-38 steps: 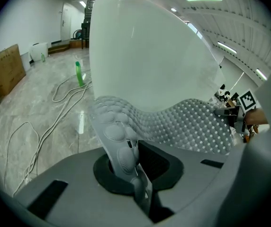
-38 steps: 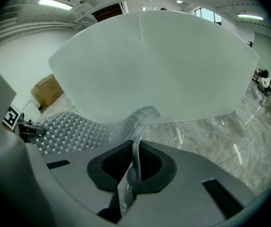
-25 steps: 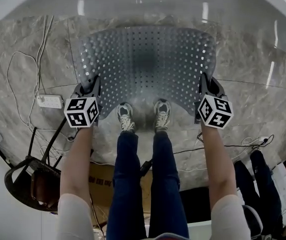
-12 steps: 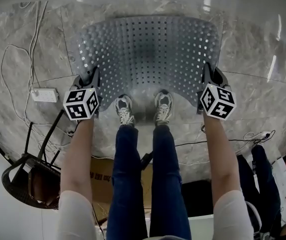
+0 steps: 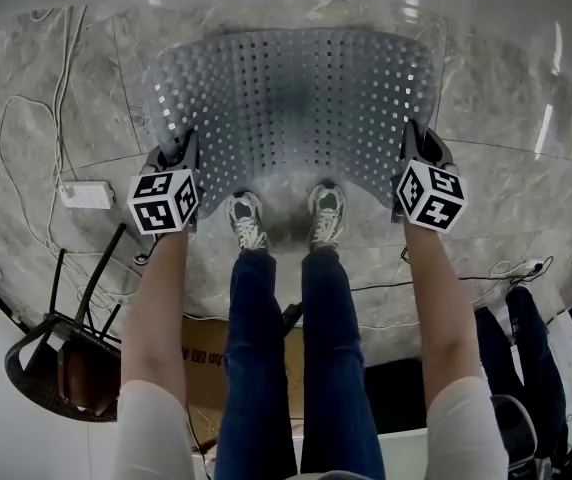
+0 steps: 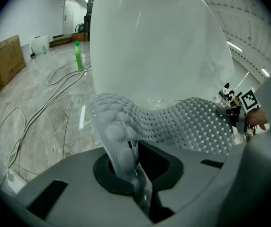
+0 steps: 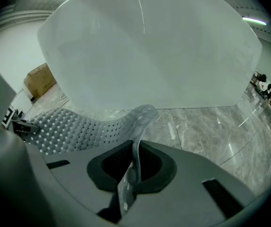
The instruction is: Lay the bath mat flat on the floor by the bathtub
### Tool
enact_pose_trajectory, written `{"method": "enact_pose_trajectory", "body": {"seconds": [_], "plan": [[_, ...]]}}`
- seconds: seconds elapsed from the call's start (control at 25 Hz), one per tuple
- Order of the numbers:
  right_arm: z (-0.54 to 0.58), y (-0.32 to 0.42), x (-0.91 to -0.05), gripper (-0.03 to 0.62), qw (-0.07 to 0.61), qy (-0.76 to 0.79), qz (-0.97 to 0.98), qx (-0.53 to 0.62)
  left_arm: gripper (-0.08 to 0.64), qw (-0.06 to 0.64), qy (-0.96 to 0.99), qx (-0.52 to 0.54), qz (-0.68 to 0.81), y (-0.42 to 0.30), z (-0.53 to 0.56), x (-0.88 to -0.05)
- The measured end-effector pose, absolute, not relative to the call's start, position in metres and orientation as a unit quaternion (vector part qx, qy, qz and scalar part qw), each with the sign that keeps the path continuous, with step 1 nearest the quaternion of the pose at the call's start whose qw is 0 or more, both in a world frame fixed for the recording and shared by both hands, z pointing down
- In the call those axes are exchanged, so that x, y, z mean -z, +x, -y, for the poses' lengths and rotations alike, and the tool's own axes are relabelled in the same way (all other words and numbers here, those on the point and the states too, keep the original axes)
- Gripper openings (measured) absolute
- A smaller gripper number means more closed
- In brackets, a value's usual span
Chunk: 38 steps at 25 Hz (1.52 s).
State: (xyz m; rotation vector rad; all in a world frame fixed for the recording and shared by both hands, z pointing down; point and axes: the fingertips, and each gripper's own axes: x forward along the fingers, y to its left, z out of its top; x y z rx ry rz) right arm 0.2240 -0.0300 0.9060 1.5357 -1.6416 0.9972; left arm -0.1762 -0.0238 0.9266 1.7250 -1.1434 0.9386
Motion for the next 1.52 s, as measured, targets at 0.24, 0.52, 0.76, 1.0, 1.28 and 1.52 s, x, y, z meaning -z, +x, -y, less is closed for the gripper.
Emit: {"method": "enact_pose_trajectory", "body": {"seconds": [0.24, 0.52, 0.76, 1.0, 1.28, 1.52], "plan": [[0.029, 0.230, -0.920, 0.040, 0.347, 0.594, 0.623, -0.373, 0.044, 0.417, 0.680, -0.385, 0.464, -0.186, 0.022, -0.940], [0.028, 0.235, -0.939, 0.040, 0.364, 0.591, 0.619, -0.368, 0.044, 0.410, 0.672, -0.407, 0.464, -0.195, 0.022, -0.962], [0.027, 0.243, -0.959, 0.040, 0.385, 0.592, 0.610, -0.360, 0.044, 0.406, 0.665, -0.426, 0.461, -0.200, 0.026, -0.981], [0.024, 0.257, -0.985, 0.041, 0.394, 0.600, 0.591, -0.369, 0.044, 0.413, 0.653, -0.426, 0.471, -0.209, 0.024, -0.997], [0.024, 0.272, -1.012, 0.041, 0.418, 0.597, 0.578, -0.368, 0.044, 0.433, 0.626, -0.432, 0.484, -0.222, 0.021, -1.018], [0.021, 0.279, -1.030, 0.041, 0.439, 0.598, 0.565, -0.361, 0.051, 0.417, 0.604, -0.472, 0.488, -0.231, 0.020, -1.034]]}}
